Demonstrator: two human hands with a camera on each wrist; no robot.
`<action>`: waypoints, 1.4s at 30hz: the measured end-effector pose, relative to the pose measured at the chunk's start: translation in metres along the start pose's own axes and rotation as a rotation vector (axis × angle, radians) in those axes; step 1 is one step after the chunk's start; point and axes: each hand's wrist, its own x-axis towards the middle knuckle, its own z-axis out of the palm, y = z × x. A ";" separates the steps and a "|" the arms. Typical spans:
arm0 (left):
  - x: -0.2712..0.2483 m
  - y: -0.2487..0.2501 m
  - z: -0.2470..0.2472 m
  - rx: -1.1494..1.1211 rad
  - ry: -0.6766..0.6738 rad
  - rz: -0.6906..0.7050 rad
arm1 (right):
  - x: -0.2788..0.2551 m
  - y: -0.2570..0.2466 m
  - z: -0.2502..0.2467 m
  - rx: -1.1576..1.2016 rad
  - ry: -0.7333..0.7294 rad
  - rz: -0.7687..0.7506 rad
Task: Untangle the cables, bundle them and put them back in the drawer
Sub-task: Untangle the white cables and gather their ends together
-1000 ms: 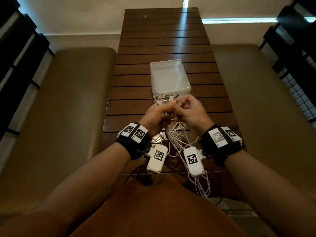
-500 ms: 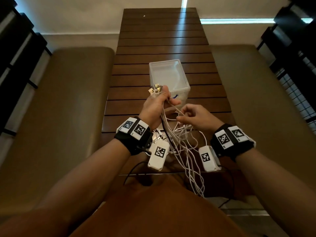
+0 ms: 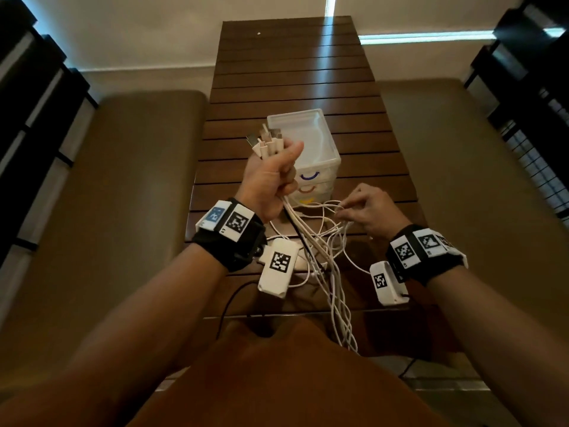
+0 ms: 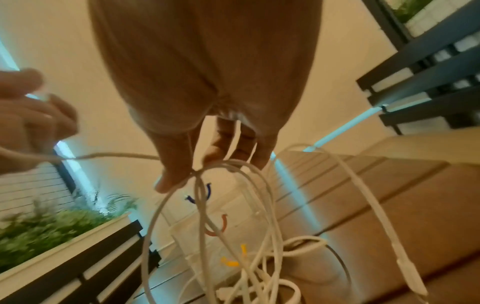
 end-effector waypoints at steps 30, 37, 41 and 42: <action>0.001 -0.006 -0.018 0.005 0.161 -0.003 | -0.020 -0.008 -0.013 -0.136 -0.070 -0.180; 0.001 0.040 -0.054 -0.080 0.080 0.132 | -0.039 0.036 -0.033 -0.238 -0.490 0.399; -0.003 0.033 -0.044 -0.026 0.028 0.033 | -0.027 -0.010 -0.021 -0.169 -0.355 0.175; -0.004 0.031 -0.040 -0.024 0.007 0.019 | -0.022 -0.022 -0.013 -0.118 -0.291 0.123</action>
